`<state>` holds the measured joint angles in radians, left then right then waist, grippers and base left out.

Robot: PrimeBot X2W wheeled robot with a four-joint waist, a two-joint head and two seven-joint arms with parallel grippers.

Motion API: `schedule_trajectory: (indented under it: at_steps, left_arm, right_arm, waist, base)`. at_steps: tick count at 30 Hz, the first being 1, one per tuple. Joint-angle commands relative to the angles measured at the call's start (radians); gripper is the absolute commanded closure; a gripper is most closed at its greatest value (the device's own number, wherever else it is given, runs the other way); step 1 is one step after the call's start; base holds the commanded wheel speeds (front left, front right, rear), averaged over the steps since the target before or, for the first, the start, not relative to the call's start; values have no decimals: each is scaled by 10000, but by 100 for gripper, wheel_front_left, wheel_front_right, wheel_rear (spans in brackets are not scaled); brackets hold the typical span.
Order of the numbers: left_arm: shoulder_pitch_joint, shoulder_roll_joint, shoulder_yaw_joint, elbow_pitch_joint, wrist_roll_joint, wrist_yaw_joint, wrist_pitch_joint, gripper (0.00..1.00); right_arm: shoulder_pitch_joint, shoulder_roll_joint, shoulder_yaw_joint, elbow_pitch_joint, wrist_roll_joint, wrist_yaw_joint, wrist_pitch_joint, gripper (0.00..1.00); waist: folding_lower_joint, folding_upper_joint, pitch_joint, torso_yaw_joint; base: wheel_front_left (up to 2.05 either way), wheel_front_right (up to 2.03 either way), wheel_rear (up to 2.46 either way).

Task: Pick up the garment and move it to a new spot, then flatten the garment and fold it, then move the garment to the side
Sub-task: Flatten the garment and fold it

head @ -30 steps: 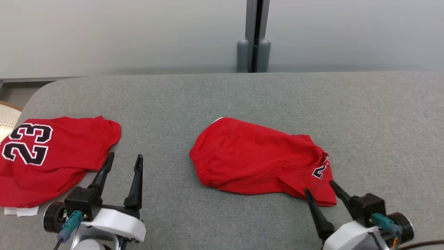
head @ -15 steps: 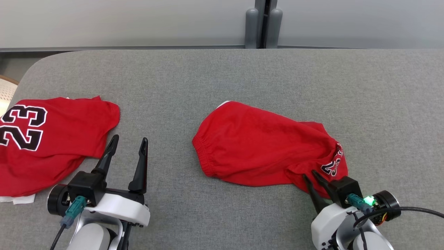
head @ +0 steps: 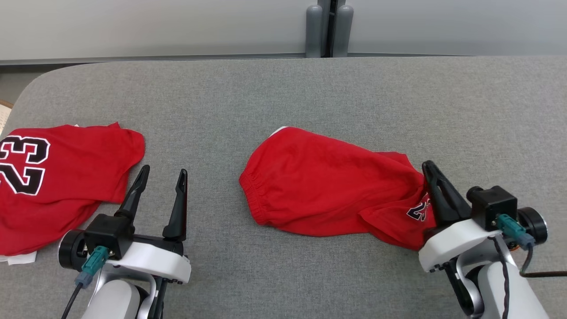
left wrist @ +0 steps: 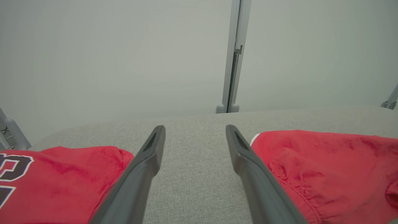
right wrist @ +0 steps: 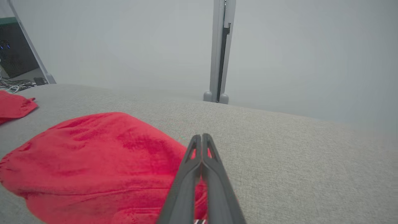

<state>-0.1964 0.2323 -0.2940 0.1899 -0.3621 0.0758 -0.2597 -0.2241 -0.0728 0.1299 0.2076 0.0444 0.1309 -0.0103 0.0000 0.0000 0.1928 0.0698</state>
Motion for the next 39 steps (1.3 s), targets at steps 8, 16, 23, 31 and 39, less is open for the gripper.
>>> schedule_trajectory:
  at_steps: [8, 16, 23, 31, 39]
  left_arm:
    - [-111, 14, 46, 58, 34, -18, -56, 0]
    - [22, -15, 26, 69, 8, 3, -55, 0]
    - [443, 52, 8, 2, -23, 76, -57, 0]
    - [1107, 189, -69, -126, -86, 214, 104, 0]
    - [1503, 288, -154, -315, -132, 321, 292, 0]
  right_arm:
    - [15, 59, -414, -338, 307, -3, -67, 100]
    - [138, 73, -213, -618, 1112, -3, -187, 0]
    - [558, -219, -233, -1063, 1523, -3, -267, 0]
    - [1858, -349, -745, -1829, 1417, -1, 174, 0]
    - [2585, -254, -723, -2341, 1312, -1, 529, 0]
  waist:
    - [0, 0, -148, 5]
    - [0, 0, -378, -43]
    - [0, 0, -874, -186]
    - [0, 0, -1536, -254]
    - [0, 0, -1784, -286]
  base:
    - [0, 0, 0]
    - [0, 0, 0]
    - [0, 0, 0]
    - [0, 0, 0]
    - [0, 0, 0]
